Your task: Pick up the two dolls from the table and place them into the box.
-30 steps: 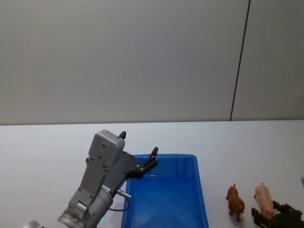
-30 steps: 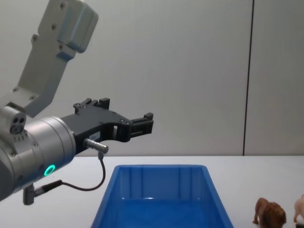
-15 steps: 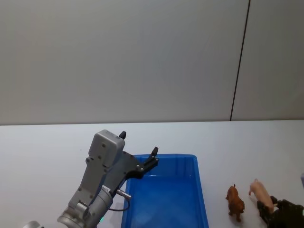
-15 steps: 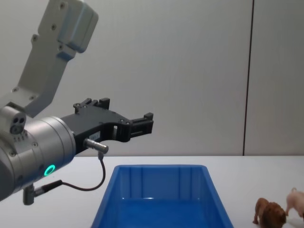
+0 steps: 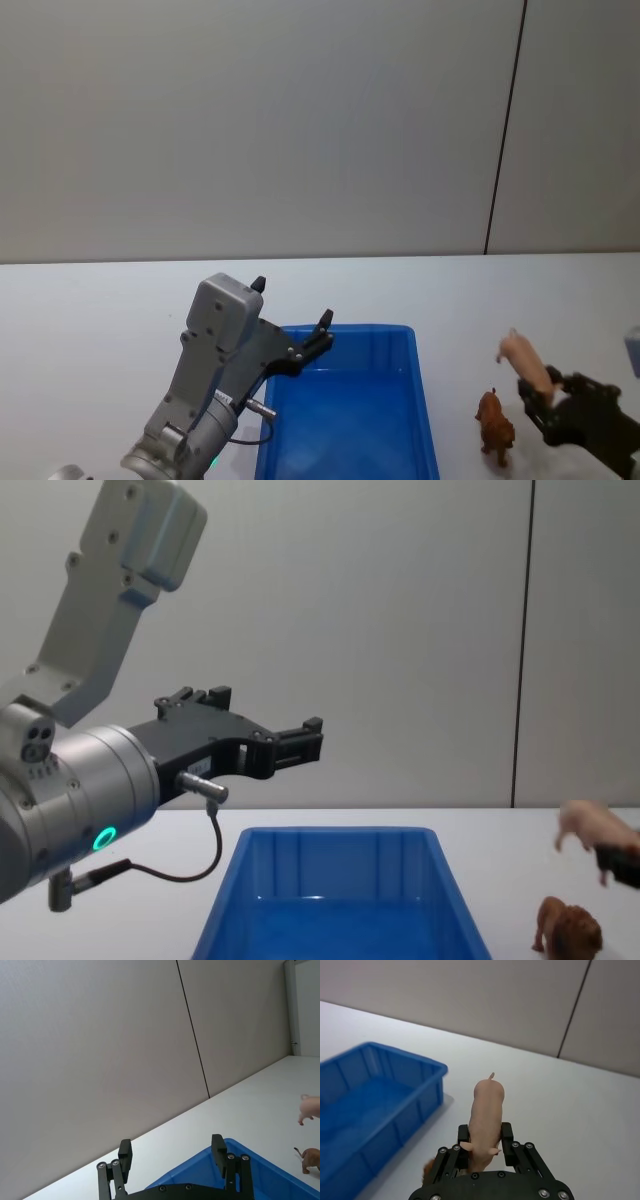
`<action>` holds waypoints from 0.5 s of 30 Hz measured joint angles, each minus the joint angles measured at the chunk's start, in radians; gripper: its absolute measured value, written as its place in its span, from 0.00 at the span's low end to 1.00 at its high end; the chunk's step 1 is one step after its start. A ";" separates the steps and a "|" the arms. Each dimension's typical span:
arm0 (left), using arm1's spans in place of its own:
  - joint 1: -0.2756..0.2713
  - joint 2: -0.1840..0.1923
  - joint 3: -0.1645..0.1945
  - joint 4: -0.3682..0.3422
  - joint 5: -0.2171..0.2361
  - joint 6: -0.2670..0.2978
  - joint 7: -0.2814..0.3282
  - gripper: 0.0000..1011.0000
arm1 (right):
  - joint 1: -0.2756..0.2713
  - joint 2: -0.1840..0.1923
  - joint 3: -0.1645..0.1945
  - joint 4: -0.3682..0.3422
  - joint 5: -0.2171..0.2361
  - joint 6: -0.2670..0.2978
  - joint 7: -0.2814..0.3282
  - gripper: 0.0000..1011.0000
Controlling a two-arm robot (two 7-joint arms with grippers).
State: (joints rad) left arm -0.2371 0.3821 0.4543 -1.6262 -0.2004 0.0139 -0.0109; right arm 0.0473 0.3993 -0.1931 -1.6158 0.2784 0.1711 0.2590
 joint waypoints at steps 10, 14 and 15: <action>0.000 0.000 0.000 0.000 0.000 0.000 0.000 0.99 | 0.069 -0.028 -0.020 -0.025 -0.015 0.041 0.108 0.36; 0.000 0.000 0.000 0.000 0.000 0.000 0.000 0.99 | 0.103 -0.049 -0.034 -0.020 -0.025 0.069 0.152 0.36; 0.000 0.000 0.000 0.000 0.000 0.000 0.000 0.99 | 0.111 -0.054 -0.037 -0.017 -0.028 0.078 0.164 0.36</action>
State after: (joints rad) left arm -0.2371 0.3821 0.4542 -1.6262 -0.2004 0.0139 -0.0109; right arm 0.1580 0.3457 -0.2305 -1.6331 0.2506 0.2490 0.4233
